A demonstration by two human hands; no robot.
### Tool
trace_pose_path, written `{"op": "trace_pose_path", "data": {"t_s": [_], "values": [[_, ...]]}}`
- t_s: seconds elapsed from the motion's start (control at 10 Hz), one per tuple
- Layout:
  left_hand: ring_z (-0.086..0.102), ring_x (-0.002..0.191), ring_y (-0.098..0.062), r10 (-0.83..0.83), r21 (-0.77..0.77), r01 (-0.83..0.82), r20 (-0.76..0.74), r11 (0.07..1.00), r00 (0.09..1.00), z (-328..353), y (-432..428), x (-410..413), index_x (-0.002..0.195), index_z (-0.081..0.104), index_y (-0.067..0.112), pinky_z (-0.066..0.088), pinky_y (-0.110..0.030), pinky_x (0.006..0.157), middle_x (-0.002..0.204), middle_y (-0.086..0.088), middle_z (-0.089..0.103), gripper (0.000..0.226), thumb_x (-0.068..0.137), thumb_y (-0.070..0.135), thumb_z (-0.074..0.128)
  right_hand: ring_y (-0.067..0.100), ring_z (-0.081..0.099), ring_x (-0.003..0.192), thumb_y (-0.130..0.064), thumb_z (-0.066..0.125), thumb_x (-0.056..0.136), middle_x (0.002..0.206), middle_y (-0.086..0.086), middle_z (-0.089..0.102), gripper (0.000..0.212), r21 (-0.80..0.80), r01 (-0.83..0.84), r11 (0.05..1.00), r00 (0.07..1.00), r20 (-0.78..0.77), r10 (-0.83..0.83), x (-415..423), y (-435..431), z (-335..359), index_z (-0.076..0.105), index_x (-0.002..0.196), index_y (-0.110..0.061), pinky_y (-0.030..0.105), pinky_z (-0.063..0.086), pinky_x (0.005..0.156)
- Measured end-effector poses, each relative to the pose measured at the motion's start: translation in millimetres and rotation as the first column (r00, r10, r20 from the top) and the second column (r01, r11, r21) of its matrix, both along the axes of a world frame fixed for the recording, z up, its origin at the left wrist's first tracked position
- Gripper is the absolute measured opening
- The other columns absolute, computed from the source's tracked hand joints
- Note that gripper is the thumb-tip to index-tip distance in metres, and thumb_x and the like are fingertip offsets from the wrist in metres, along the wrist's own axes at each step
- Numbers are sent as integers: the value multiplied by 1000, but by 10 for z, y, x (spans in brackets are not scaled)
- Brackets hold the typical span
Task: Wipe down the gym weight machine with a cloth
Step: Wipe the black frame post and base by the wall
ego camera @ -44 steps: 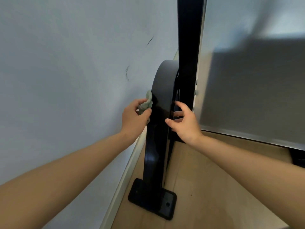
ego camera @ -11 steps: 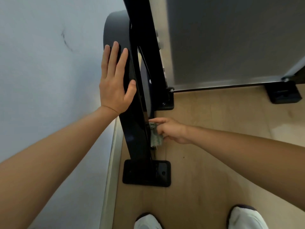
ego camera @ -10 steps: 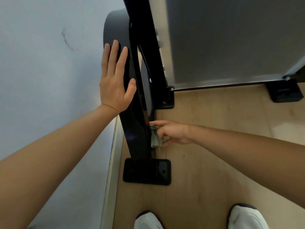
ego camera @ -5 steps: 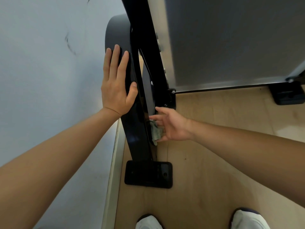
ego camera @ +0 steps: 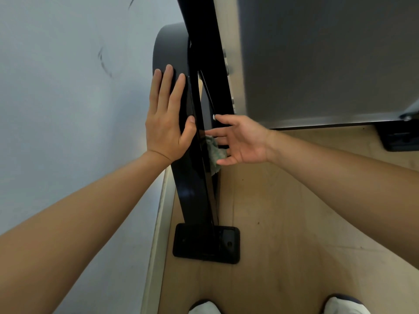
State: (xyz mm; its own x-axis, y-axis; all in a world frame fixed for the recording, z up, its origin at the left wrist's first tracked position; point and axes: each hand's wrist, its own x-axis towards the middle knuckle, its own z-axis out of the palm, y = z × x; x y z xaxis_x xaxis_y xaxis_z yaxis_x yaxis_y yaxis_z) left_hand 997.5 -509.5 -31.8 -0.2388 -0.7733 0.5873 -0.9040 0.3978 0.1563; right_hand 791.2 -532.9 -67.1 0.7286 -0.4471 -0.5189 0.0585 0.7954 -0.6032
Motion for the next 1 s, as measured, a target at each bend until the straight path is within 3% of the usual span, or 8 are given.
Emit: {"op": "trace_pose_path", "data": {"t_s": [0.1, 0.2, 0.3, 0.5, 0.7, 0.8, 0.9, 1.0], "values": [[16, 153, -44, 2, 3, -2, 5, 1000, 1000, 2, 7, -7, 153, 36, -1, 35, -54, 116, 162, -24, 26, 69, 90, 23, 51, 29, 68, 112, -53, 50, 97, 136, 10, 62, 59, -10, 51, 999, 999, 5, -51, 14, -32, 84, 56, 137, -10, 41, 59, 78], [16, 153, -44, 8, 8, -8, 4, 1000, 1000, 8, 9, -10, 153, 35, -1, 35, -54, 116, 162, -24, 26, 69, 90, 23, 51, 31, 67, 116, -51, 50, 97, 133, 12, 65, 57, -9, 86, 996, 996, 18, -86, 65, -25, 77, 57, 135, -10, 48, 56, 93], [16, 153, -44, 5, 8, -5, 4, 1000, 1000, 7, 7, -3, 153, 35, 0, 36, -54, 115, 162, -24, 26, 69, 90, 22, 52, 30, 63, 121, -56, 48, 96, 135, 10, 64, 57, -35, 67, 997, 998, -10, -67, 137, 36, -35, 59, 135, -15, 49, 49, 104], [16, 153, -42, 17, 8, -17, 1, 1000, 1000, 12, 19, -11, 153, 36, 1, 30, -44, 122, 162, -23, 26, 69, 90, 24, 51, 30, 57, 125, -62, 41, 97, 136, 9, 58, 59, -50, -56, 997, 995, -89, 51, 254, 366, -439, 56, 138, -23, 45, 45, 104], [18, 152, -44, 21, 5, -21, -4, 1000, 1000, 20, 30, -30, 153, 36, 1, 22, -33, 125, 162, -24, 27, 70, 89, 25, 51, 24, 59, 115, -65, 35, 99, 129, 7, 57, 63, 57, -169, 984, 967, -185, 177, 177, 724, -842, 49, 145, -24, 42, 50, 99], [18, 153, -43, 33, 3, -33, -8, 999, 999, 22, 27, -37, 153, 36, 2, 26, -37, 124, 162, -23, 27, 70, 90, 27, 50, 25, 58, 116, -63, 34, 100, 131, 9, 56, 61, 62, -149, 987, 969, -189, 159, 151, 747, -856, 50, 143, -23, 41, 50, 99], [17, 153, -43, 26, 11, -26, -13, 1000, 1000, 36, 28, -38, 153, 36, 2, 20, -27, 124, 162, -23, 26, 70, 89, 26, 51, 26, 60, 119, -64, 35, 99, 131, 10, 59, 64, 54, -112, 992, 974, -193, 120, 147, 674, -789, 54, 140, -19, 44, 48, 105], [17, 153, -42, 21, 16, -20, -16, 1000, 1000, 45, 35, -34, 153, 36, 1, 22, -32, 124, 162, -23, 26, 69, 90, 27, 49, 29, 59, 124, -65, 37, 97, 134, 11, 61, 65, 53, -47, 998, 986, -157, 55, 112, 546, -700, 59, 136, -17, 46, 45, 109]]}}
